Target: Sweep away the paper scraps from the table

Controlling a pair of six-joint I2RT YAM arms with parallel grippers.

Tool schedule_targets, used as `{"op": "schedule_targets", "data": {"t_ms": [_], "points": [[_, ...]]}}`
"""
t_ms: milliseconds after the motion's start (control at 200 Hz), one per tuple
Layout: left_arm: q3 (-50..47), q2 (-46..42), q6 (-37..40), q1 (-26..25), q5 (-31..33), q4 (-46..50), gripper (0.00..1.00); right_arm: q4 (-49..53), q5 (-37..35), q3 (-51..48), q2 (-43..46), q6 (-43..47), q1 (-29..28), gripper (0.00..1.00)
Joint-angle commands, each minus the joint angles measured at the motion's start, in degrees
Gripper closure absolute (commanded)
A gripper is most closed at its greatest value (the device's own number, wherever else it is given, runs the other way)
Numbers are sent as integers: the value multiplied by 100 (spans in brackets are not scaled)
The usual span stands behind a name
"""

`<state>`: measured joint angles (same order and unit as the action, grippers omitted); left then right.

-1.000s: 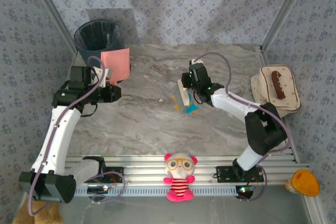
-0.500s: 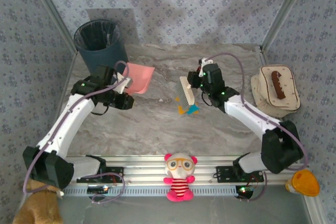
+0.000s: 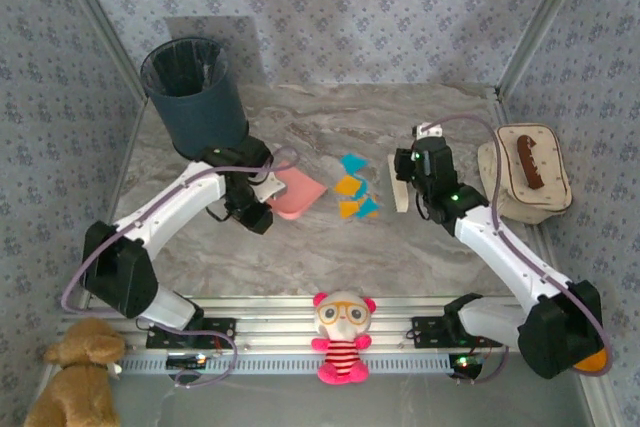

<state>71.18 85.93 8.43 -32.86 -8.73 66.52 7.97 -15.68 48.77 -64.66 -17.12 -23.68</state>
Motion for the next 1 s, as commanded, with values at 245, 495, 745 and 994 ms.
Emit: {"op": "schedule_targets", "data": {"t_ms": [245, 495, 745, 994], "points": [[476, 964, 172, -835, 432, 569, 100, 257, -717, -209, 332, 675, 22, 100], [847, 1550, 190, -1249, 729, 672, 100, -1, -583, -444, 323, 801, -19, 100], [1182, 2084, 209, -1438, 874, 898, 100, -182, -802, -582, 273, 1080, -344, 100], [1333, 2343, 290, -1460, 664, 1024, 100, -335, -757, -601, 48, 1106, -565, 100]]}}
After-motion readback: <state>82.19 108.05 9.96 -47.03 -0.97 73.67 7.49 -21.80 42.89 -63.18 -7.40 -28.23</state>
